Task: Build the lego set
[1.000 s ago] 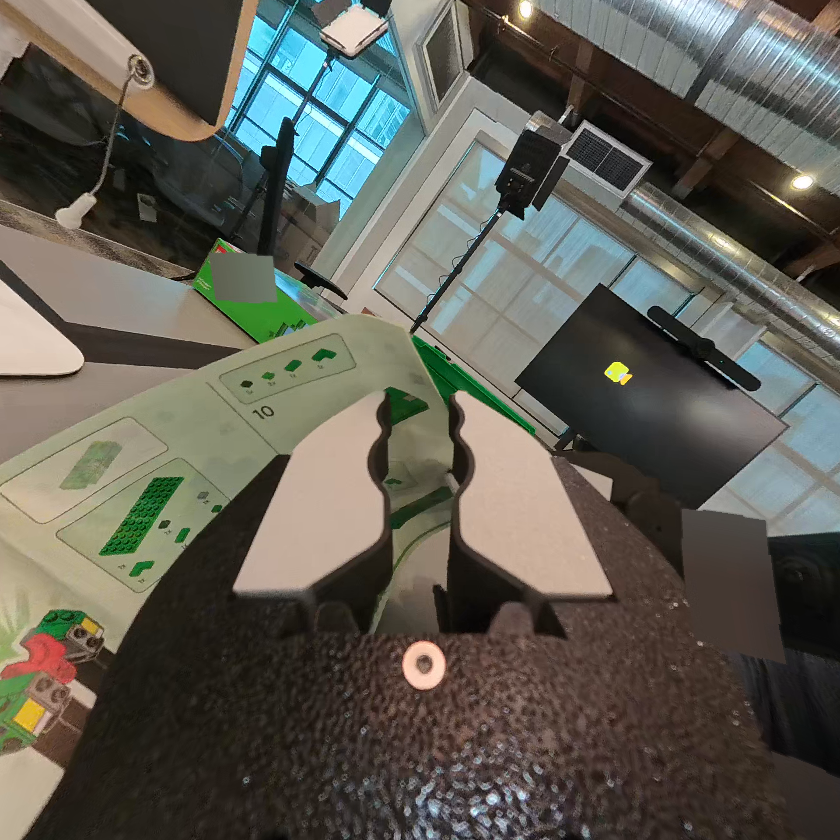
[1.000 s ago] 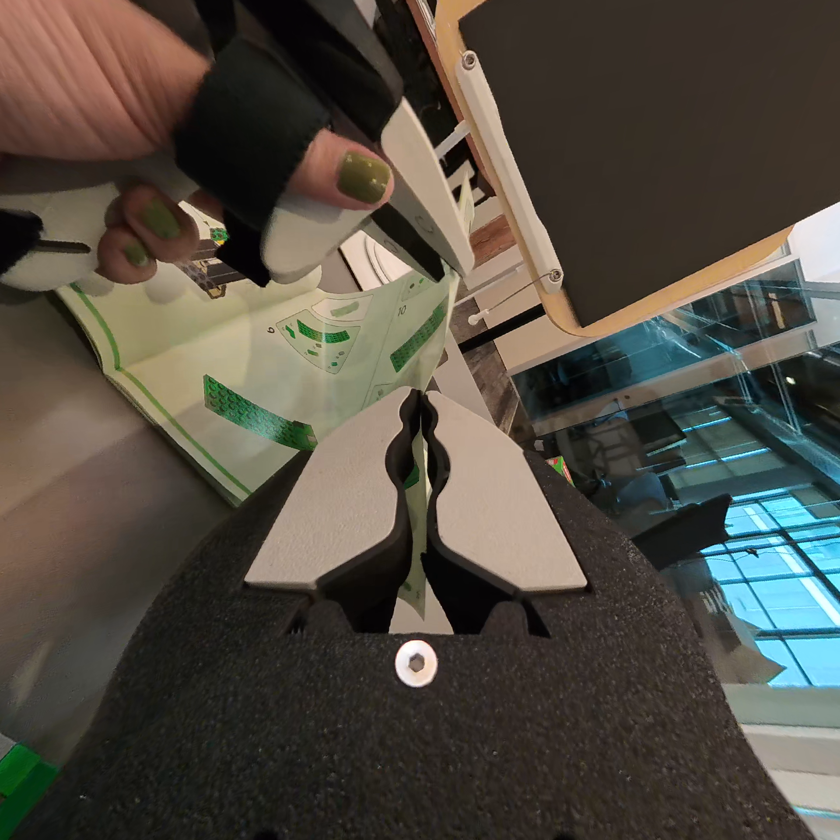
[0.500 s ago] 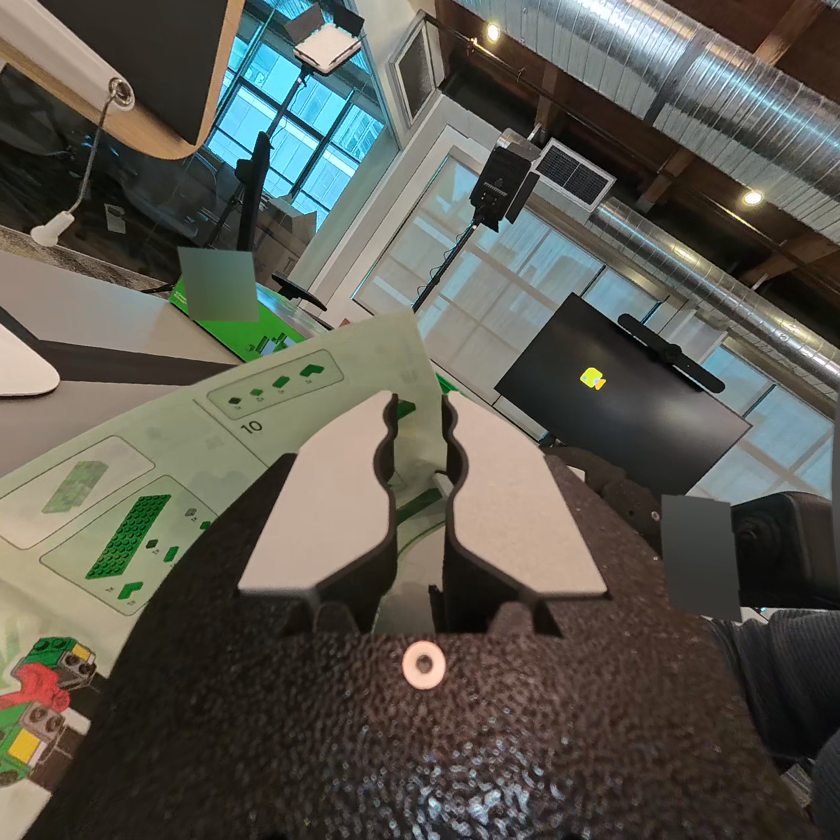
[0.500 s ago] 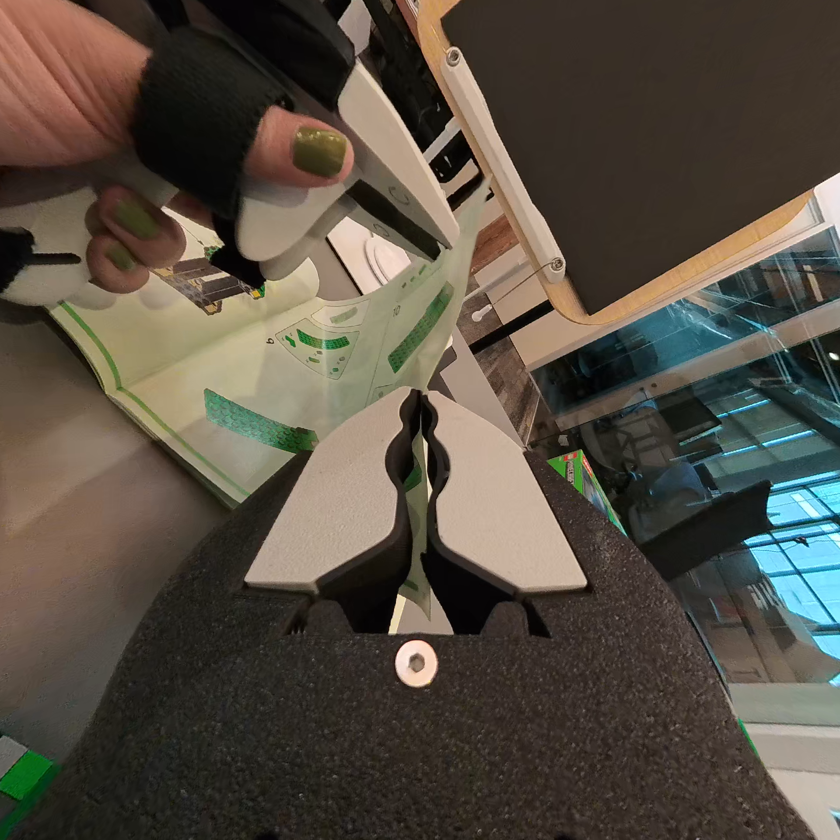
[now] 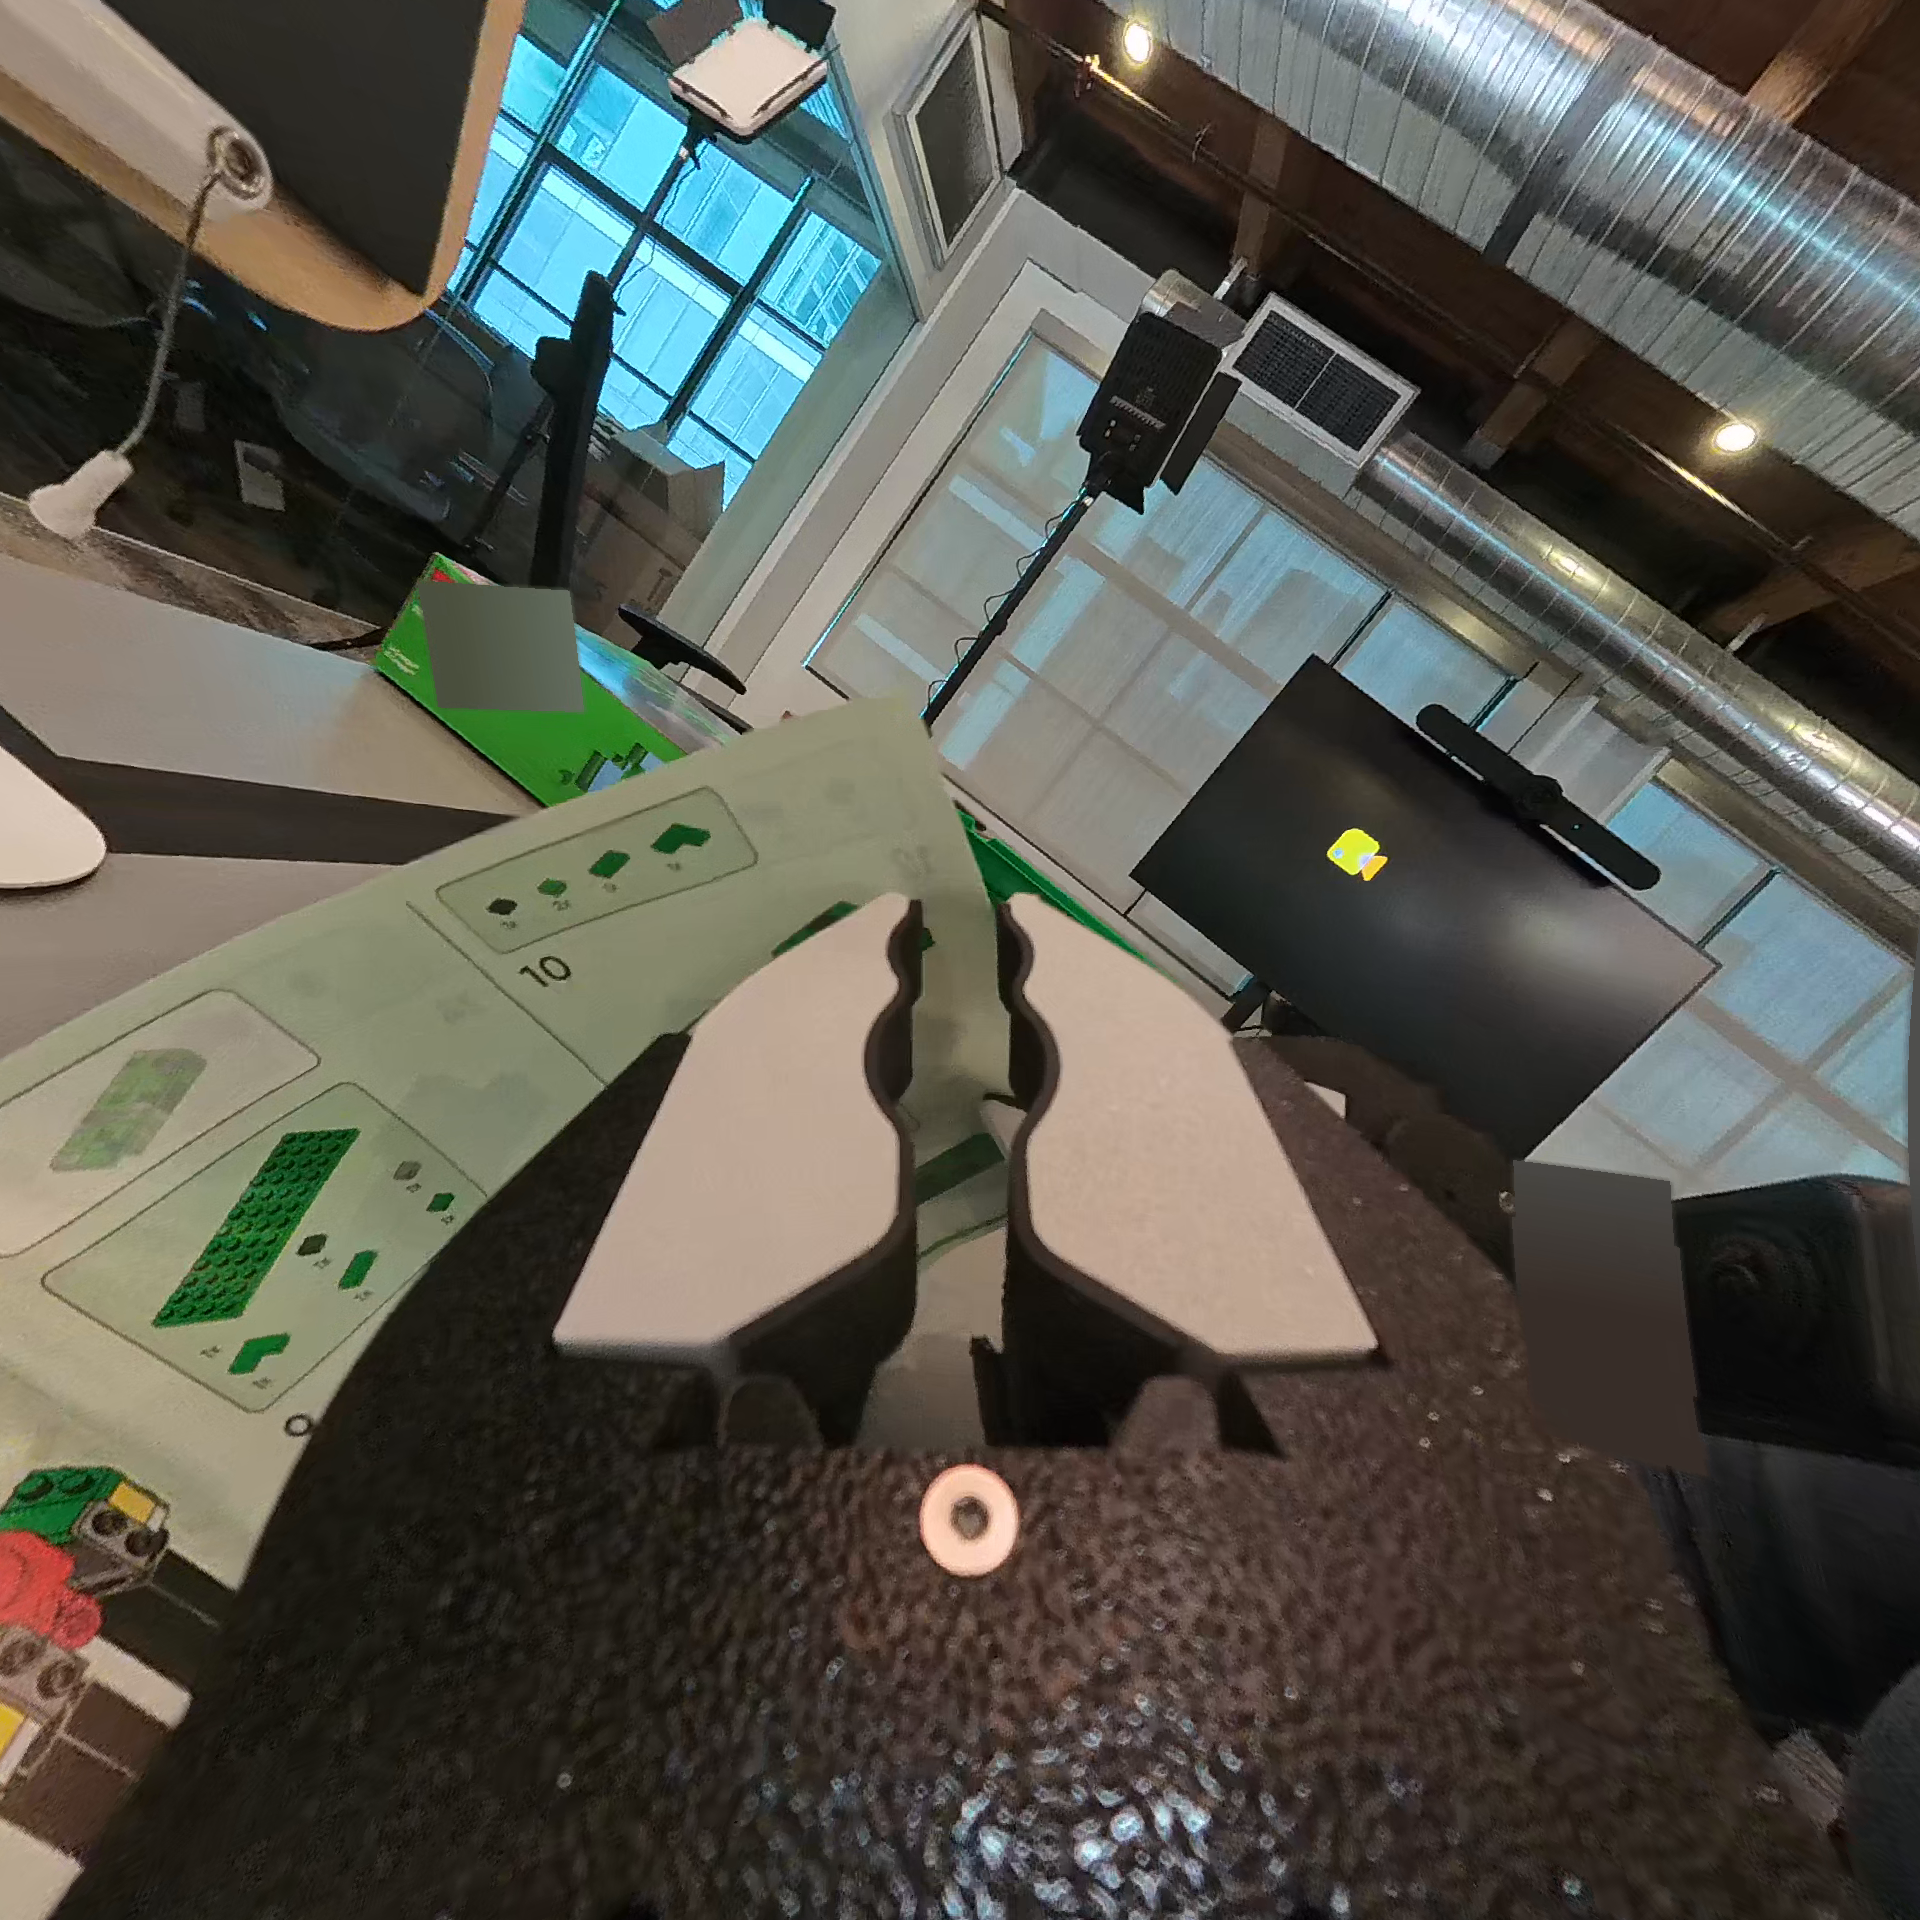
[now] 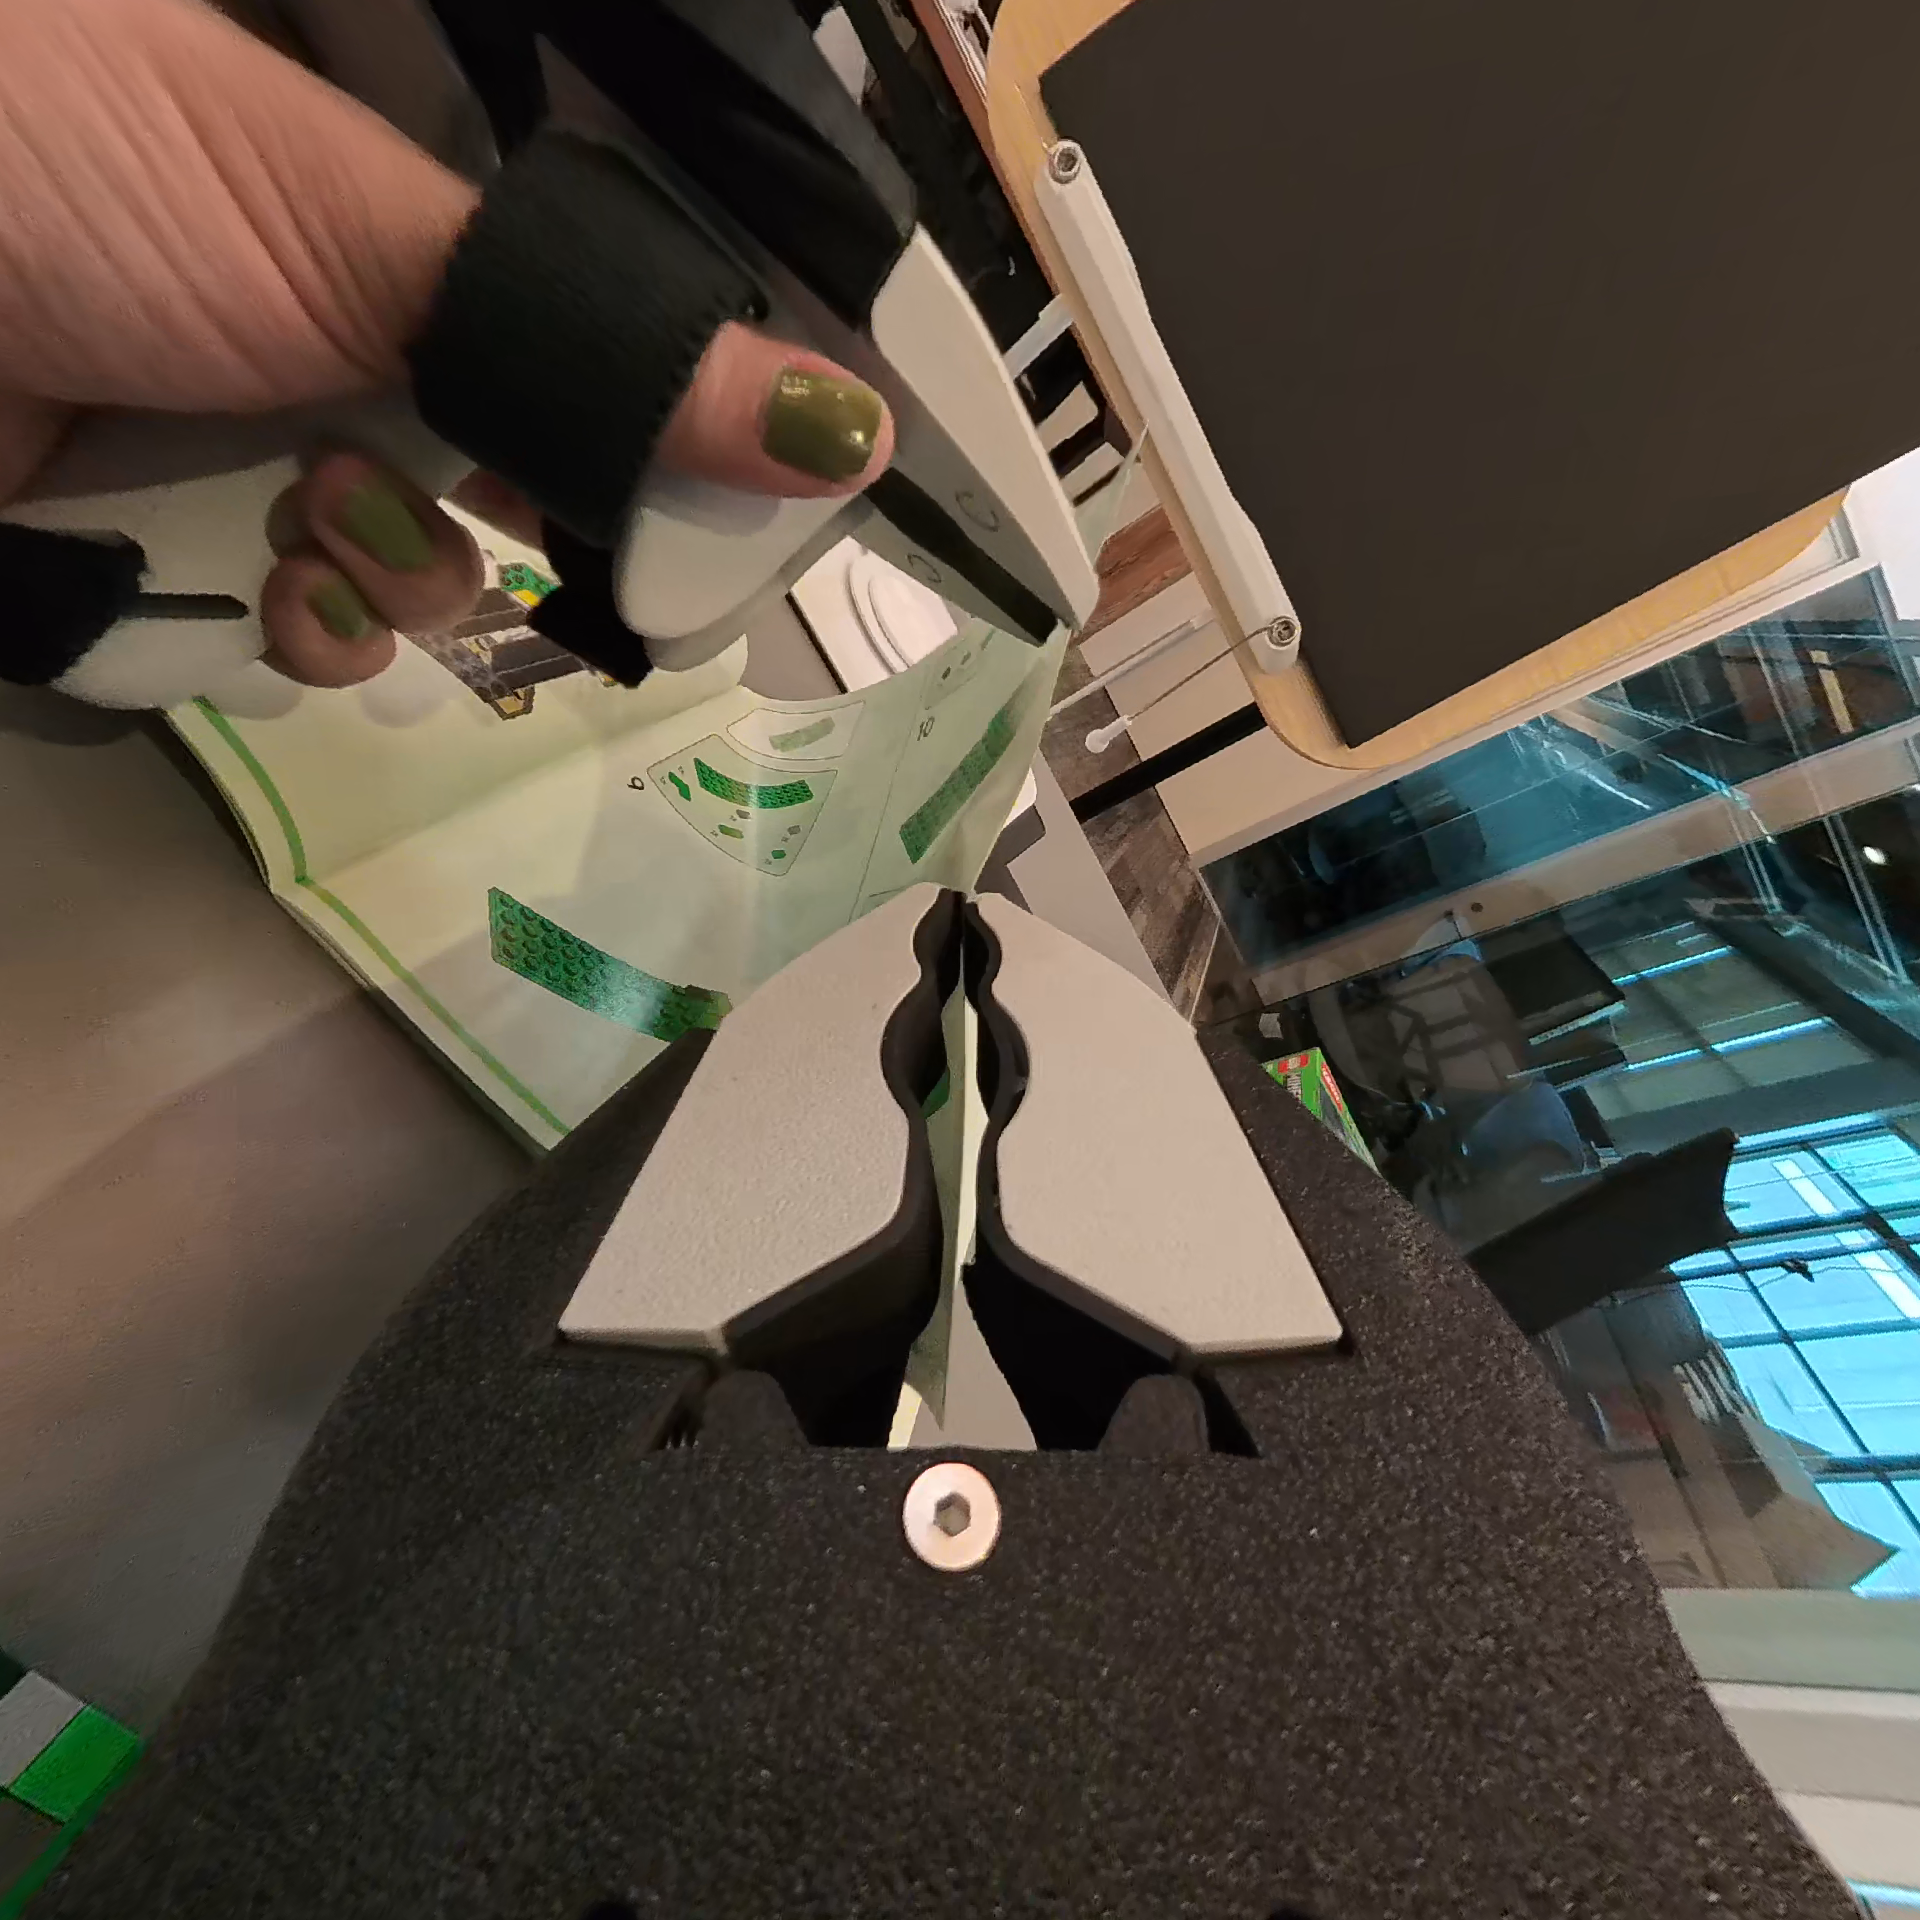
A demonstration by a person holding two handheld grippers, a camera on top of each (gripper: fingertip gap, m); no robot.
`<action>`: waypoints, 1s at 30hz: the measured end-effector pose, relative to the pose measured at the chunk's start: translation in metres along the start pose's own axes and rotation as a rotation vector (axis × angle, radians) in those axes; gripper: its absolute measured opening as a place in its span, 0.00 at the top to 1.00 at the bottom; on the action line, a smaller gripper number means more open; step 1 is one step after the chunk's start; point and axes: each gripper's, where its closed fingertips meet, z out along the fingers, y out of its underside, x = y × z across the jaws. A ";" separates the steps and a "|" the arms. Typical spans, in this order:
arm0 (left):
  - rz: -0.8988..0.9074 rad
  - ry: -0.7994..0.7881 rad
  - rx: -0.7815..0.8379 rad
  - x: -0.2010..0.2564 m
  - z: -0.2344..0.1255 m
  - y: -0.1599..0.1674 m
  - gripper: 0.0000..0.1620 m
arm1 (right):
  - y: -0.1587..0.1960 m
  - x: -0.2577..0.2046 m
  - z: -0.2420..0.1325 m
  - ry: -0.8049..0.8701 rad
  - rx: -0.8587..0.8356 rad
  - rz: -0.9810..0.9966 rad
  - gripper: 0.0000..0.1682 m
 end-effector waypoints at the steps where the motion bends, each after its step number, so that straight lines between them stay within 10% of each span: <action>1: -0.001 0.004 0.000 0.000 0.000 0.000 0.93 | 0.000 0.000 0.000 0.000 -0.001 -0.002 1.00; 17: 0.042 0.067 0.008 0.008 -0.001 0.001 1.00 | -0.004 -0.004 -0.005 -0.048 0.058 0.115 0.97; 23: 0.077 0.073 -0.049 0.007 0.001 0.011 1.00 | -0.007 0.001 -0.019 -0.331 0.204 0.493 0.74; 30: 0.083 0.091 -0.166 0.000 0.012 0.028 1.00 | 0.008 0.008 -0.034 -0.973 0.346 0.965 0.72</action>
